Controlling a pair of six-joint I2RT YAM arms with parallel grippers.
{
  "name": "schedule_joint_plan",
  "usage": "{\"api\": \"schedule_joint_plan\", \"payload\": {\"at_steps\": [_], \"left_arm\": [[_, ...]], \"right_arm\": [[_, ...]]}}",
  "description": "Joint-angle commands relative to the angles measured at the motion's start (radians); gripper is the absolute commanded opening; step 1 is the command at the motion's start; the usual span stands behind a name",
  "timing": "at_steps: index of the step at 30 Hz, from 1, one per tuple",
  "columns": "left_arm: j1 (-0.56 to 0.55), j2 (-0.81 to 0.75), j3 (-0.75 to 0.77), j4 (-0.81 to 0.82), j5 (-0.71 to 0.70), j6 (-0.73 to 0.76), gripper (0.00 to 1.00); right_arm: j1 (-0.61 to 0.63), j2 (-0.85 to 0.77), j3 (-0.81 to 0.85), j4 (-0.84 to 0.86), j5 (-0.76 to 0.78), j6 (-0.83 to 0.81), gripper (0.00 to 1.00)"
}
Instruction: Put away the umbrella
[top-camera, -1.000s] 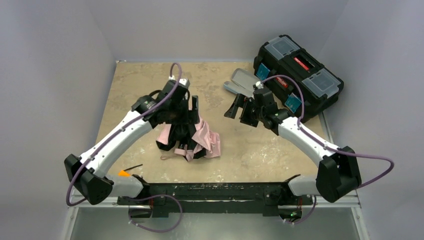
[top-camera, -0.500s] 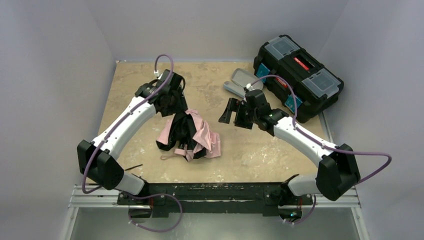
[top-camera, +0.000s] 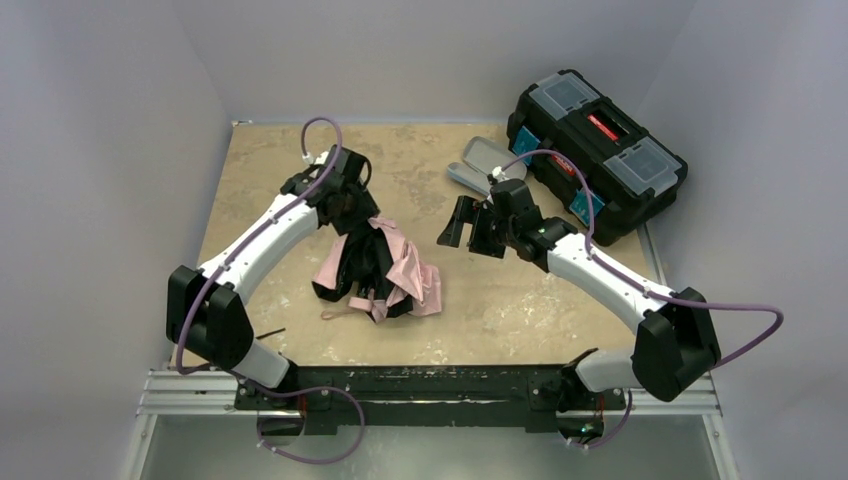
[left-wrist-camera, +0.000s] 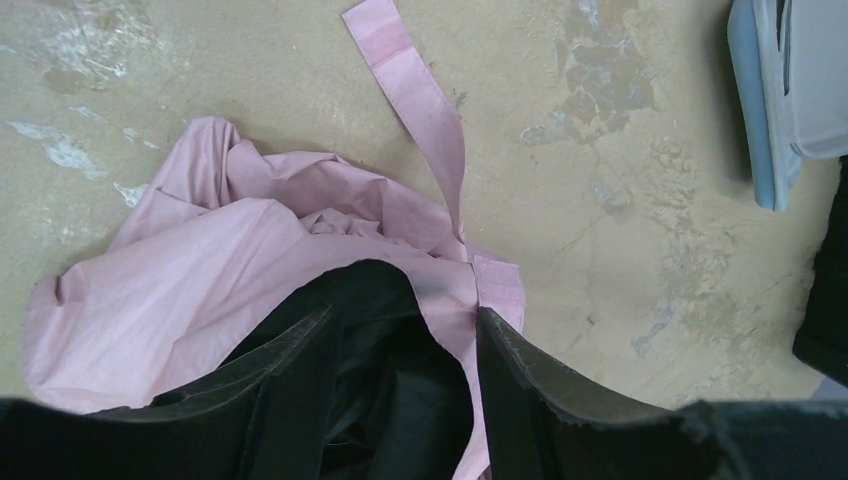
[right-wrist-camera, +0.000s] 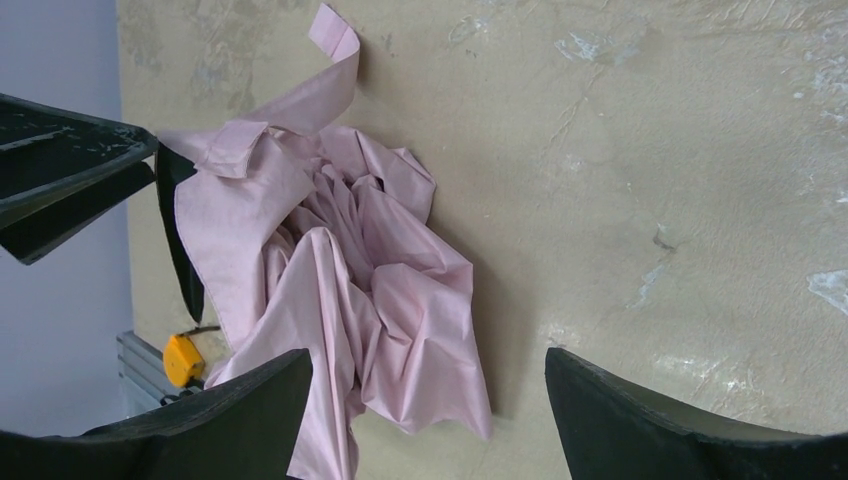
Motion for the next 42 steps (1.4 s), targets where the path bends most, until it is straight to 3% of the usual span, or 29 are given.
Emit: {"api": "schedule_joint_plan", "payload": {"at_steps": [1,6,15,19,24,34,42], "left_arm": [[0.008,-0.017,-0.073,0.137,-0.001,-0.059,0.49],[0.011,0.002,-0.091,0.195,-0.003,-0.070,0.37],[0.013,0.030,-0.096,0.242,-0.014,-0.079,0.29],[0.013,0.019,-0.101,0.248,-0.031,-0.071,0.00],[-0.009,-0.074,-0.128,0.225,-0.060,-0.053,0.00],[-0.167,-0.434,-0.260,0.026,-0.151,-0.104,0.00],[-0.247,-0.578,-0.534,0.064,-0.091,-0.202,0.00]], "right_arm": [[0.001,-0.038,0.002,0.027,-0.012,-0.023,0.88],[0.001,-0.045,-0.001,0.025,-0.019,-0.026,0.88],[0.001,-0.059,0.010,0.008,-0.010,-0.034,0.88],[0.002,-0.056,0.007,0.012,-0.016,-0.035,0.87],[0.001,-0.060,0.013,0.008,-0.017,-0.037,0.87],[0.001,-0.084,0.058,-0.018,-0.004,-0.042,0.87],[0.001,-0.067,0.025,0.003,-0.010,-0.025,0.86]]}}
